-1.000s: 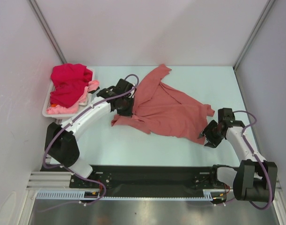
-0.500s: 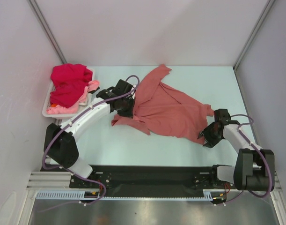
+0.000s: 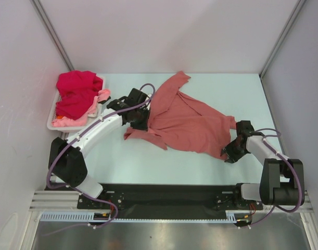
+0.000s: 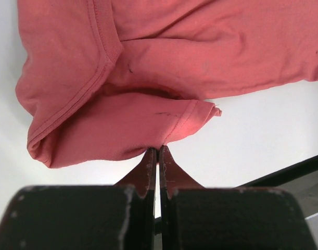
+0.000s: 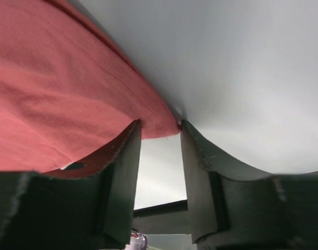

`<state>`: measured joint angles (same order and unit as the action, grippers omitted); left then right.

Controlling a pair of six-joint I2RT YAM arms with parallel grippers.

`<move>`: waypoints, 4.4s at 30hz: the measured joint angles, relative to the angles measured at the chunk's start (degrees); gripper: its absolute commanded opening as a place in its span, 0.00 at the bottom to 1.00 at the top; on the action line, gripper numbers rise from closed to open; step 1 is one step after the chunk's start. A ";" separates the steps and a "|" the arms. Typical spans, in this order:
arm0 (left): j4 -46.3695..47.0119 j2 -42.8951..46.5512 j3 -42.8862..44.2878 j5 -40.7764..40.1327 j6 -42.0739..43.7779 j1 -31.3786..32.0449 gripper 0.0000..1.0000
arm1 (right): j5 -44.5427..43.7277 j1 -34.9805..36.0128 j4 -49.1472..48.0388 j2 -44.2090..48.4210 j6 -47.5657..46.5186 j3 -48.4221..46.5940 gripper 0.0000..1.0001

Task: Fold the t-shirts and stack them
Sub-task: Flatten the tshirt out

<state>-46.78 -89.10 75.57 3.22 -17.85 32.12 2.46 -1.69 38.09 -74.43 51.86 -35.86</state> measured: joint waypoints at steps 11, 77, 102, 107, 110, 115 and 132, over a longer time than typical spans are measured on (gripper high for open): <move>-0.28 2.69 0.42 -2.49 0.11 0.00 0.00 | -2.12 -0.42 0.17 -1.68 -3.54 -2.54 0.00; 34.80 -48.57 57.09 -2.93 6.25 -13.86 0.00 | -10.14 -8.17 -14.16 -31.82 -26.34 -52.24 0.00; 39.12 6.51 44.63 0.46 1.38 -12.57 0.00 | -8.94 -9.07 -19.50 13.14 -30.97 -53.62 0.00; 40.13 22.93 39.58 0.39 0.87 -12.57 0.00 | -7.85 -8.83 -21.46 24.11 -32.39 -57.44 0.00; 39.52 28.35 40.41 0.02 0.79 -12.57 0.00 | -7.41 -8.74 -22.03 26.01 -32.57 -61.05 0.00; 37.51 29.00 46.71 -0.24 0.96 -12.52 0.00 | -6.36 -8.22 -22.10 25.57 -32.50 -64.43 0.00; 41.97 -6.51 36.09 -5.81 6.88 -15.82 0.00 | -4.52 -8.11 -31.95 1.99 -32.74 -36.76 0.00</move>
<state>-4.82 -95.61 111.66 -2.59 -10.96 16.29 -2.07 -9.80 6.13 -72.44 19.11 -72.62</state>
